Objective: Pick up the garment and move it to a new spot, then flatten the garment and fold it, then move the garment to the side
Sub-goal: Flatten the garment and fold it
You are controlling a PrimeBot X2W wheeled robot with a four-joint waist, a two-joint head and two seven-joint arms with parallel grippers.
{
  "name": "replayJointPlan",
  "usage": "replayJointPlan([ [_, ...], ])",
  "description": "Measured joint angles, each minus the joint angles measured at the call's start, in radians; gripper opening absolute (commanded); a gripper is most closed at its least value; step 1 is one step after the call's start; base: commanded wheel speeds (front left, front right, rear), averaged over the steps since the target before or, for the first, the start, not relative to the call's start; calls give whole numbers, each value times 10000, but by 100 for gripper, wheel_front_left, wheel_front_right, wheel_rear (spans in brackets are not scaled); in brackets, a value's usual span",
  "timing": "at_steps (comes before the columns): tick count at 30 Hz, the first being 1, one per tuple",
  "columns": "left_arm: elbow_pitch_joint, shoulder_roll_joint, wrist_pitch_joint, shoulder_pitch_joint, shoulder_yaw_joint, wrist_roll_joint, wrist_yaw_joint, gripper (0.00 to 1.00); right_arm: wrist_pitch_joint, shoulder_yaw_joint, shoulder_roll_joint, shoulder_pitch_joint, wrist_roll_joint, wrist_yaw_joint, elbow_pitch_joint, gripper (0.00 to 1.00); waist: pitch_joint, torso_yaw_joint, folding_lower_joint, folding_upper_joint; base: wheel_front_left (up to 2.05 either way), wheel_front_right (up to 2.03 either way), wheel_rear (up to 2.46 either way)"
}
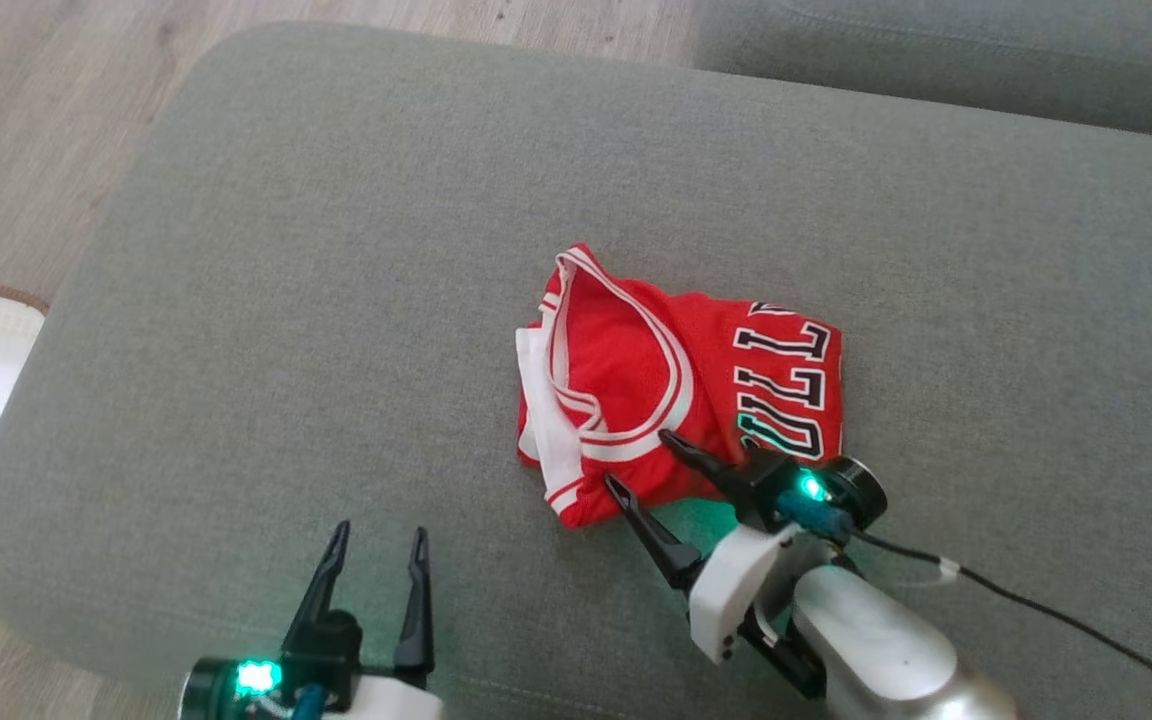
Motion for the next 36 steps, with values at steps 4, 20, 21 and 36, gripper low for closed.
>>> replayJointPlan([
  [4, 2, -17, 0, -268, -236, -150, 2, 100, 704, 316, -12, -443, 196, 0, 556, 100, 200, 141, 0, 0, 0, 0, 0],
  [20, -48, -13, 0, -379, -360, -368, 90, 100, 403, 1827, -102, -838, 1463, 0, 337, 0, 487, 461, 0, 0, 0, 0, 0],
  [21, -54, -12, 0, -381, -393, -403, 90, 100, 395, 1942, -102, -917, 1561, 0, 311, 0, 481, 473, -1, 0, 0, 0, 0],
  [36, -272, -19, -2, -542, 127, -134, 180, 100, -109, -1151, -88, -996, 1254, 0, -780, 100, 146, -427, -1, 0, 0, 0, 0],
])
